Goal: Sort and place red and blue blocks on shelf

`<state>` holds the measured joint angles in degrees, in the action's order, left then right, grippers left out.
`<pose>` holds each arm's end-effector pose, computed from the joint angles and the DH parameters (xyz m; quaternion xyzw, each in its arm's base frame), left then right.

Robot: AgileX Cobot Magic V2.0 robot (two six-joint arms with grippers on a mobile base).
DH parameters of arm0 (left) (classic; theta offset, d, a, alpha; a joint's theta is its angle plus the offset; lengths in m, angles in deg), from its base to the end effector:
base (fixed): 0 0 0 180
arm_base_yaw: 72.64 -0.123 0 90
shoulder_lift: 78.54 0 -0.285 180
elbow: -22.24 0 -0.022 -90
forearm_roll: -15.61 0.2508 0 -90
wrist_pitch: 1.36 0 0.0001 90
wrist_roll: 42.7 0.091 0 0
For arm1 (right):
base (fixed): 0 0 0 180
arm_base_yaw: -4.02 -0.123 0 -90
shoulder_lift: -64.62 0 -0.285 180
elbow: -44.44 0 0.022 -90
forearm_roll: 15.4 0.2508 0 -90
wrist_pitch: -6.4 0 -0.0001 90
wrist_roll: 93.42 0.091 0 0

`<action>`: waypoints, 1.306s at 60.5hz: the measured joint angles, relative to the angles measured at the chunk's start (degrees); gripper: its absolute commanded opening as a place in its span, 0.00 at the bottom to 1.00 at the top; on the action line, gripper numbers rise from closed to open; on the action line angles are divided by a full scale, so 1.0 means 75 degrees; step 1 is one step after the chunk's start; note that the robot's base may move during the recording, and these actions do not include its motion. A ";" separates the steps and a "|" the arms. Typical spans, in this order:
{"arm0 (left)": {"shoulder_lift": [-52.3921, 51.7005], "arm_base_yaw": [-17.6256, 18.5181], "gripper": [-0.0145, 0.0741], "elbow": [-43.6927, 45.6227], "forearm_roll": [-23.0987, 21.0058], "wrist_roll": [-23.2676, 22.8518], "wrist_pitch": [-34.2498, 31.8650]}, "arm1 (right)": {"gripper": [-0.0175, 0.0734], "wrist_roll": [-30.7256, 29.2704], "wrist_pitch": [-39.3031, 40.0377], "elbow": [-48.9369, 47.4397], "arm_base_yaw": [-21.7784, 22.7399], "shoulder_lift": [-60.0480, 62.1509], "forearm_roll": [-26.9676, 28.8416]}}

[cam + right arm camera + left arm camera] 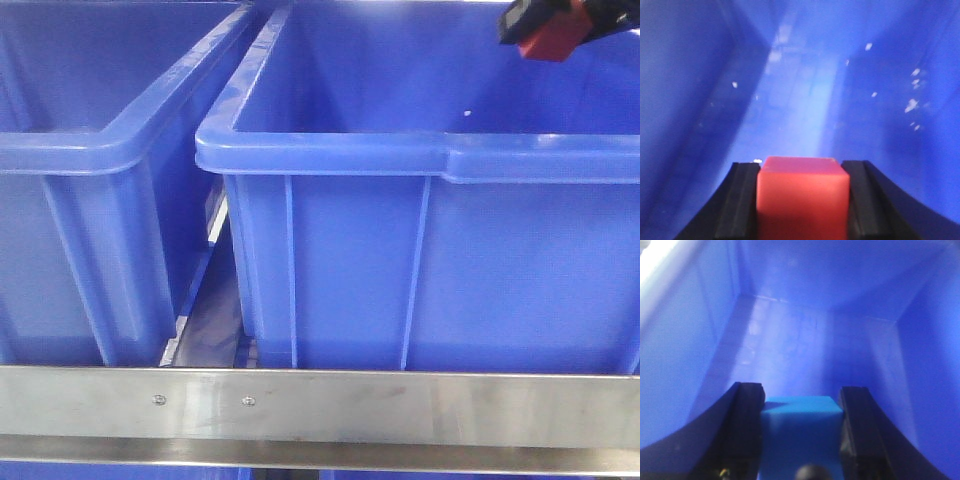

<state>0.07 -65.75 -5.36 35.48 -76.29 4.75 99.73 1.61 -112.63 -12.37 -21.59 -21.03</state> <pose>0.2734 -0.0297 0.3194 -0.0602 0.8266 -0.0858 0.5530 0.2961 0.0863 0.3090 -0.0624 0.8359 0.1097 0.5342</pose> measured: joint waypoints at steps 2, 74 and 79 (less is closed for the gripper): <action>0.0089 0.0064 0.62 0.0037 0.0032 0.0000 -0.0101 | 0.59 0.0000 0.0012 0.0000 0.0000 0.0000 -0.0034; -0.2345 0.0471 0.32 -0.0776 -0.0563 0.0000 0.0396 | 0.27 0.0000 -0.0676 0.1267 0.0000 0.3065 -0.0160; -0.3038 0.0471 0.32 -0.1360 -0.0474 0.0000 0.0396 | 0.27 0.0000 -0.0676 0.1828 0.0000 0.3966 -0.0160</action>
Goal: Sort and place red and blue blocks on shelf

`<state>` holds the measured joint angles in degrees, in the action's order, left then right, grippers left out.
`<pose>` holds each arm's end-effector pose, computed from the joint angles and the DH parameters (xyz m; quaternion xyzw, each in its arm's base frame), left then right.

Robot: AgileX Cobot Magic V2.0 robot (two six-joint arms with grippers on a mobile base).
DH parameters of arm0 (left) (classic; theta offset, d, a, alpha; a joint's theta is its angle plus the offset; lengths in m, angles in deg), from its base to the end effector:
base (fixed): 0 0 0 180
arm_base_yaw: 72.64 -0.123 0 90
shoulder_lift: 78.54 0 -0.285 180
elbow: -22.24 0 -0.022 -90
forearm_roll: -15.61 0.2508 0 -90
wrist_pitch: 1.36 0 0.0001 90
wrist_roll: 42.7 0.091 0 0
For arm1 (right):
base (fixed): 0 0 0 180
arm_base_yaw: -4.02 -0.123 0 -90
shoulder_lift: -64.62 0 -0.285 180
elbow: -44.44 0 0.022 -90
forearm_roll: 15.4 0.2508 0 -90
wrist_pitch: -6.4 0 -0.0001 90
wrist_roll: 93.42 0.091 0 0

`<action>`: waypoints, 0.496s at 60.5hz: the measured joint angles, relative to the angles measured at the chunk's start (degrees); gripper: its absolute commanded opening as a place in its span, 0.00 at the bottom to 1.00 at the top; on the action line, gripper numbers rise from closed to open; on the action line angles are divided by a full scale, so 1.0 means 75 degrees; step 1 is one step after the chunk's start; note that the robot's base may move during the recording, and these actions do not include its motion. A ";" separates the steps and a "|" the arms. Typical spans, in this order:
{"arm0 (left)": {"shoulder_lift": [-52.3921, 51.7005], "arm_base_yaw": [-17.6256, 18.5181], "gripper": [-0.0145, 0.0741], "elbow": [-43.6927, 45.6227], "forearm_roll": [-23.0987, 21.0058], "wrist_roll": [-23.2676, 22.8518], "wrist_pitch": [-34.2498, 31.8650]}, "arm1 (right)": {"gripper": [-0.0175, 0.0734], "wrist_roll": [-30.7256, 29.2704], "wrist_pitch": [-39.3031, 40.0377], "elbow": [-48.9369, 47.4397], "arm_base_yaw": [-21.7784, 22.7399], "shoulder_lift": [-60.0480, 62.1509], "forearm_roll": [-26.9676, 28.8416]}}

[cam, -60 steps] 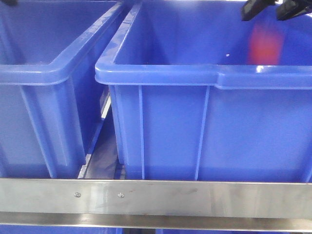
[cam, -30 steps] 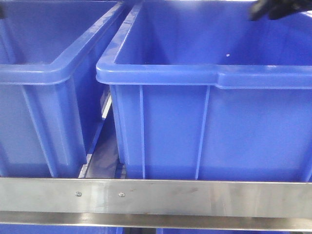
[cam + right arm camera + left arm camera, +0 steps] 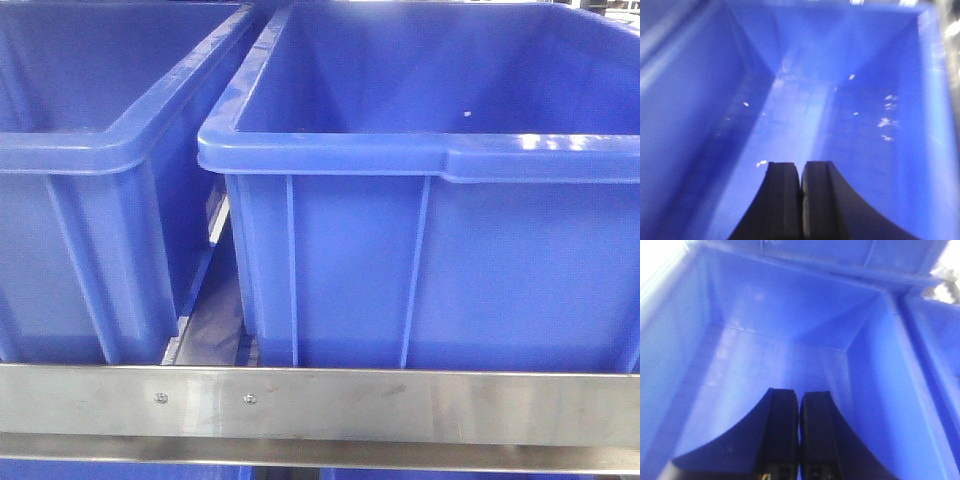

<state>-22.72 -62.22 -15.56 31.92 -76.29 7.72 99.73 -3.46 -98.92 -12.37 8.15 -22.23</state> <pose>0.1781 -0.0286 0.3454 -0.0618 0.7765 -0.1343 0.6125 0.1760 0.0498 0.3485 -0.0616 0.7796 0.1154 0.6124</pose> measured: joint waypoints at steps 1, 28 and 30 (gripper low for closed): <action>-0.0113 0.0000 0.32 -0.0103 0.0003 0.0000 0.0000 | 0.27 0.0000 0.0000 0.0153 0.0000 0.0149 0.0000; -0.2202 0.0000 0.32 -0.2076 0.0103 0.0000 -0.0497 | 0.27 0.0000 -0.0114 0.2364 0.0000 0.3216 0.0014; -0.2202 0.0000 0.32 -0.2095 0.0103 0.0000 -0.0497 | 0.27 0.0000 -0.0134 0.2378 0.0000 0.3237 0.0014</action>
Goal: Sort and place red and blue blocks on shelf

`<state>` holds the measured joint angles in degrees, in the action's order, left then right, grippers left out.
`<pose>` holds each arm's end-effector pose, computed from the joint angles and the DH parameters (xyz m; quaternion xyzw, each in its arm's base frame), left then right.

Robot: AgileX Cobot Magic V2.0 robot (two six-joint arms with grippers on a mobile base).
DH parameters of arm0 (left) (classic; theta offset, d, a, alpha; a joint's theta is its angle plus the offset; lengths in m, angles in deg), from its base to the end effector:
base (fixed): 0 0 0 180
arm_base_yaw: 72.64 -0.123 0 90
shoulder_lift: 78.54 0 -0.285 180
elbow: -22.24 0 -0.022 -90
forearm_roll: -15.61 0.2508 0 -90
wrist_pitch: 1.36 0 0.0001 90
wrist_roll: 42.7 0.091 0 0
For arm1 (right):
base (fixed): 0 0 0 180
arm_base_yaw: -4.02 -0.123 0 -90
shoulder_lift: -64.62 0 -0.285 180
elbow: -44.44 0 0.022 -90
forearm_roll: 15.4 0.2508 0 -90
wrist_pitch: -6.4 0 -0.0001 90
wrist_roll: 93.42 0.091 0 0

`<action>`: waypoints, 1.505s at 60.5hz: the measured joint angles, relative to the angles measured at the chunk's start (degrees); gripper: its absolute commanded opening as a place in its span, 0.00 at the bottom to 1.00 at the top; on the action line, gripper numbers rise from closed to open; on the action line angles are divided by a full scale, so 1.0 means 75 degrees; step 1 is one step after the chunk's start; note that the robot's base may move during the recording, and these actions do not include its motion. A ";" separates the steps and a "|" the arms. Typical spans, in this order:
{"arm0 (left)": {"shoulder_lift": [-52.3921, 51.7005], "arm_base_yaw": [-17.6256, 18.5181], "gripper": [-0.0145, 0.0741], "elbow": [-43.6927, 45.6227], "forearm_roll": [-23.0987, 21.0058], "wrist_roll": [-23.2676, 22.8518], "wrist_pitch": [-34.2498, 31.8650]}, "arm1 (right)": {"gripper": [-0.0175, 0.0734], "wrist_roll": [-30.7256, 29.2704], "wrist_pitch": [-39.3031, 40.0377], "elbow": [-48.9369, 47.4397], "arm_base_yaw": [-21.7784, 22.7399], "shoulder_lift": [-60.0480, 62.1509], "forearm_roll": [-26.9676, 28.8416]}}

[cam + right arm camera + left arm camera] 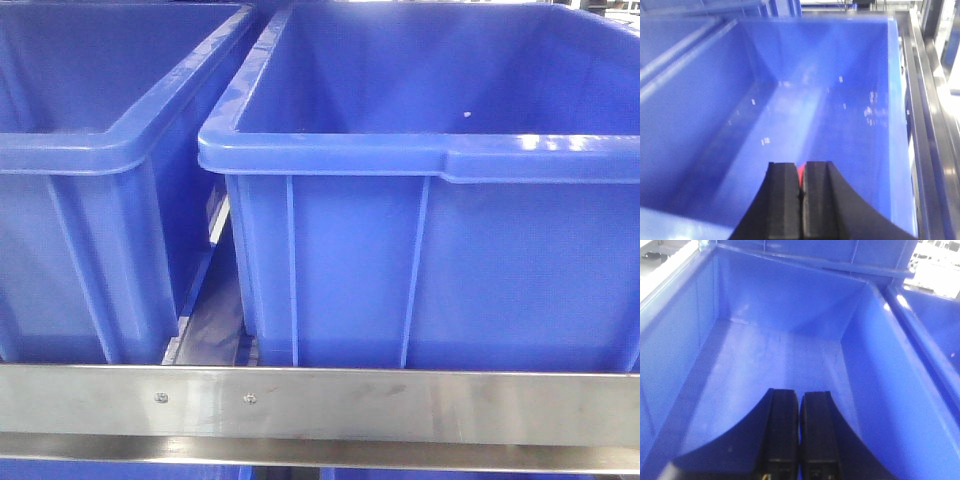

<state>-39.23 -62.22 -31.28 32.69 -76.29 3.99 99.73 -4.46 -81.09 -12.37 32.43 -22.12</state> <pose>0.1196 -0.0194 0.3005 -0.0495 0.7528 -0.1432 0.6406 0.0947 0.0257 0.2995 -0.0572 0.7493 0.1231 0.6481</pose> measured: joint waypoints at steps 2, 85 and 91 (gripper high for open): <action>0.0000 0.0000 0.32 -0.0023 0.0000 0.0000 0.0000 | 0.27 0.0000 0.0003 0.0032 0.0000 0.0000 0.0000; 0.0000 0.0000 0.32 -0.0053 0.0000 0.0000 0.0162 | 0.27 0.0000 -0.0003 0.0050 0.0000 0.0000 0.0000; 0.0000 0.0000 0.32 -0.0053 0.0000 0.0000 0.0162 | 0.27 0.0000 -0.0003 0.0050 0.0000 0.0000 0.0000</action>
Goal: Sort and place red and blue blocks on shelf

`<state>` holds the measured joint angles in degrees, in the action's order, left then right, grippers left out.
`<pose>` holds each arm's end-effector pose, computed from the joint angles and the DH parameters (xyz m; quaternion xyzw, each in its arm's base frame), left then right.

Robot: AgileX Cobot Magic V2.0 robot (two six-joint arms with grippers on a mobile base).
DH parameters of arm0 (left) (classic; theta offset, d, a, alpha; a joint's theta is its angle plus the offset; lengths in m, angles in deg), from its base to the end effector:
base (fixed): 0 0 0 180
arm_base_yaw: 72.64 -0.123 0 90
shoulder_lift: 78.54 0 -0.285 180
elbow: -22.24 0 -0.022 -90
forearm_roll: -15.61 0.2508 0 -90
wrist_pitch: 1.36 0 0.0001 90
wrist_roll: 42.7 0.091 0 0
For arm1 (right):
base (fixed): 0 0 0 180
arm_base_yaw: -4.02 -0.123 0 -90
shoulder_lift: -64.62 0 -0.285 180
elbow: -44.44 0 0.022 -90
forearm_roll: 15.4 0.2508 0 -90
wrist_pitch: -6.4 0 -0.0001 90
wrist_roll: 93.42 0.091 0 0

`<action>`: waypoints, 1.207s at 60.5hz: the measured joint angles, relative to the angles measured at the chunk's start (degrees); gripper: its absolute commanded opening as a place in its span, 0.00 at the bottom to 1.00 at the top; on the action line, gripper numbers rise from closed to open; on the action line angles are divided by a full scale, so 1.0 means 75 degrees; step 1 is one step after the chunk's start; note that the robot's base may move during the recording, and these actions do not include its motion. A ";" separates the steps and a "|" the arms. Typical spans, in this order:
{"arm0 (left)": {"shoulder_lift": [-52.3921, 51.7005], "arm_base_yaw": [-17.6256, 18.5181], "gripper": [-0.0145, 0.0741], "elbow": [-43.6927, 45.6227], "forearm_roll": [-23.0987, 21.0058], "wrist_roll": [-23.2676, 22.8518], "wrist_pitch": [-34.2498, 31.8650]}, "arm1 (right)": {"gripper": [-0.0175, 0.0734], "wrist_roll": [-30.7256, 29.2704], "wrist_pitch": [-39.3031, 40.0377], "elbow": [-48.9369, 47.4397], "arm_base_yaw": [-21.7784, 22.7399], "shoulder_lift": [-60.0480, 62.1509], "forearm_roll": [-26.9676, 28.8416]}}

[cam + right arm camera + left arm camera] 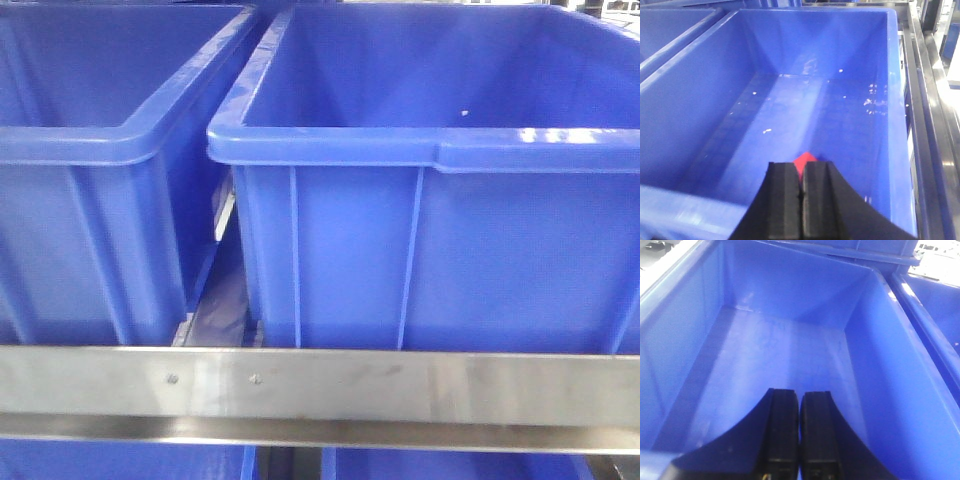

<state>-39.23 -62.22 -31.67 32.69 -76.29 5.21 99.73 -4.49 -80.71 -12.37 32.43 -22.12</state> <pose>0.1194 -0.0188 0.2963 -0.0521 0.7614 -0.1385 0.6311 0.0948 0.0258 0.2972 -0.0574 0.7517 0.1225 0.6455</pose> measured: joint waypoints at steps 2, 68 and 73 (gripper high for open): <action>0.0000 0.0000 0.32 0.0000 0.0000 0.0000 0.0000 | 0.27 0.0000 0.0000 0.0000 0.0000 0.0000 0.0000; 0.0000 0.0000 0.32 0.0000 0.0000 0.0000 0.0000 | 0.27 0.0043 -0.0230 0.2353 0.1373 0.3287 0.0318; 0.0000 0.0000 0.32 0.0000 0.0000 0.0000 0.0000 | 0.27 0.0043 -0.0001 0.2832 0.1419 0.3336 0.0411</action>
<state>-39.23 -62.22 -31.67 32.69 -76.29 5.21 100.06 -4.49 -59.47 -1.73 57.45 -19.05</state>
